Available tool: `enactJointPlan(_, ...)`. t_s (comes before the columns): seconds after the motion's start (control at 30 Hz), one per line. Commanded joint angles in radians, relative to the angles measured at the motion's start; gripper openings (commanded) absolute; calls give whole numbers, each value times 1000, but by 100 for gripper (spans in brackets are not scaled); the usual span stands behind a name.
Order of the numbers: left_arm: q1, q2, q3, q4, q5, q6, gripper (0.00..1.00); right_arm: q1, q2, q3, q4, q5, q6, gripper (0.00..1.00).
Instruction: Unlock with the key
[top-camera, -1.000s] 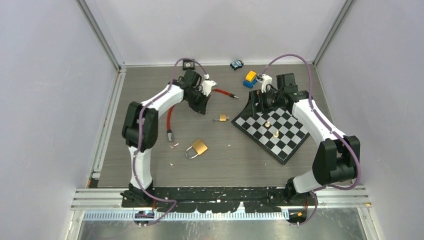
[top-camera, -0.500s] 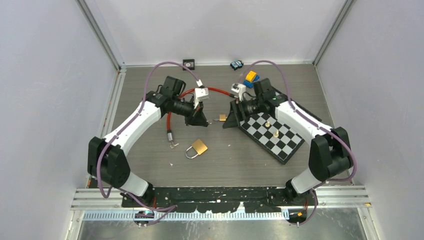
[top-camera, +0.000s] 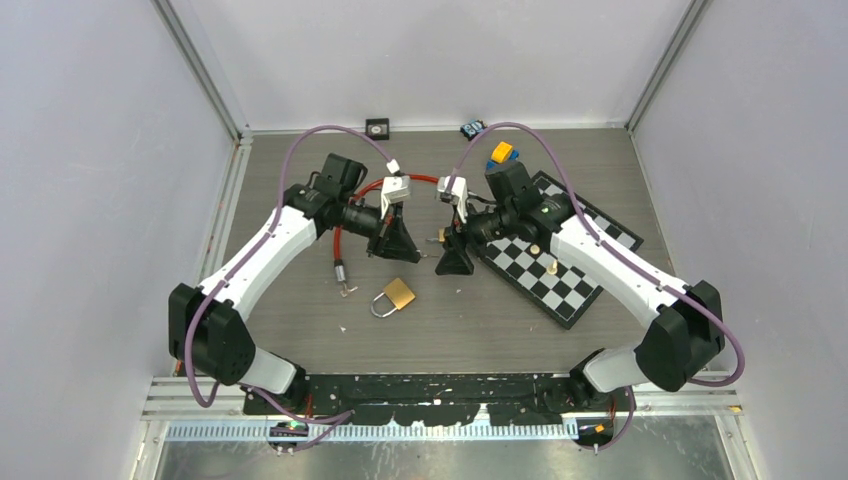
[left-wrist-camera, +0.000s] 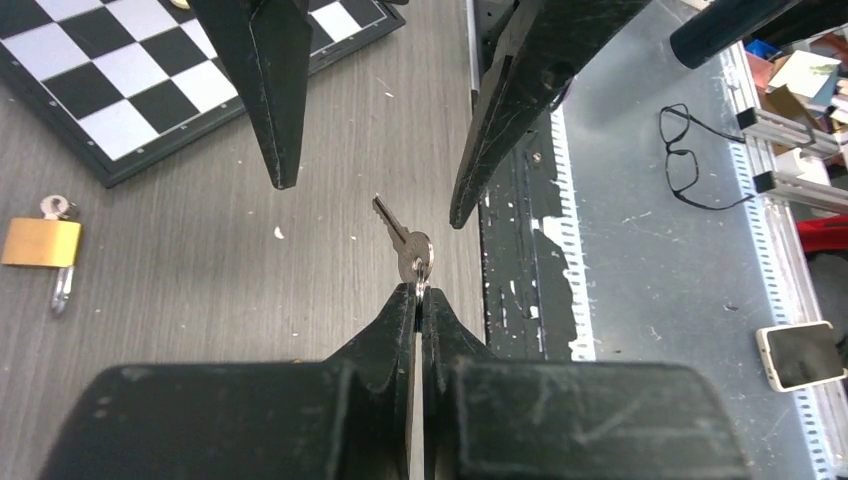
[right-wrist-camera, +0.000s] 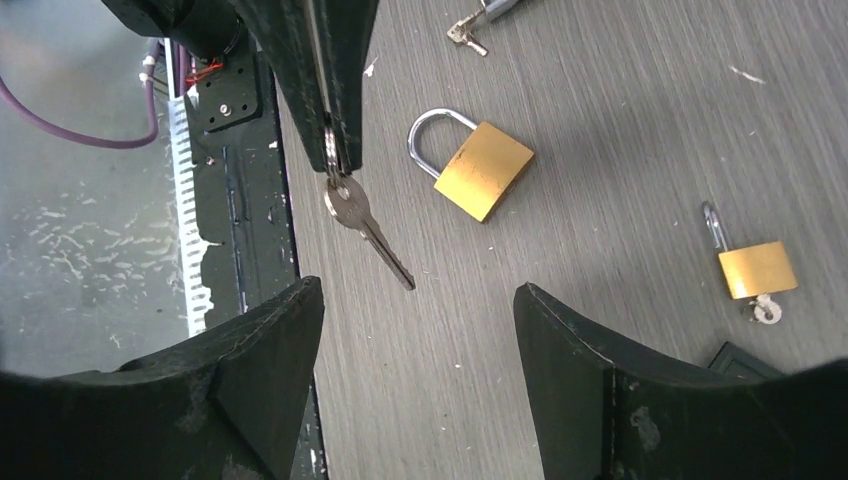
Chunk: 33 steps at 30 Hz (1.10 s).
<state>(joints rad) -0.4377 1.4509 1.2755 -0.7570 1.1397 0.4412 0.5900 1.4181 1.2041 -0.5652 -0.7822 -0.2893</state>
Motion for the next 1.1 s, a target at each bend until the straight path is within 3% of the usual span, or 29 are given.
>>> enactJointPlan(0.0, -1, -42, -18, 1, 65, -36, 0, 33, -31, 49, -21, 35, -73, 73)
enactJointPlan(0.2, -1, -54, -50, 65, 75, -93, 0, 67, -25, 70, -41, 40, -87, 48)
enactJointPlan(0.5, -1, -53, -73, 115, 88, -143, 0, 98, -21, 84, -54, 38, -91, 37)
enactJointPlan(0.63, -1, -58, -85, 144, 88, -165, 0, 103, -26, 84, -56, 40, -95, 12)
enactJointPlan(0.87, -1, -62, -97, 159, 76, -175, 0, 103, -41, 79, -60, 43, -94, 1)
enactJointPlan(0.93, -1, -69, -103, 165, 62, -174, 7, 103, -52, 72, -61, 43, -95, 1)
enactJointPlan(1.07, -1, -96, -126, 196, 25, -159, 34, 103, -59, 65, -73, 32, -92, 1)
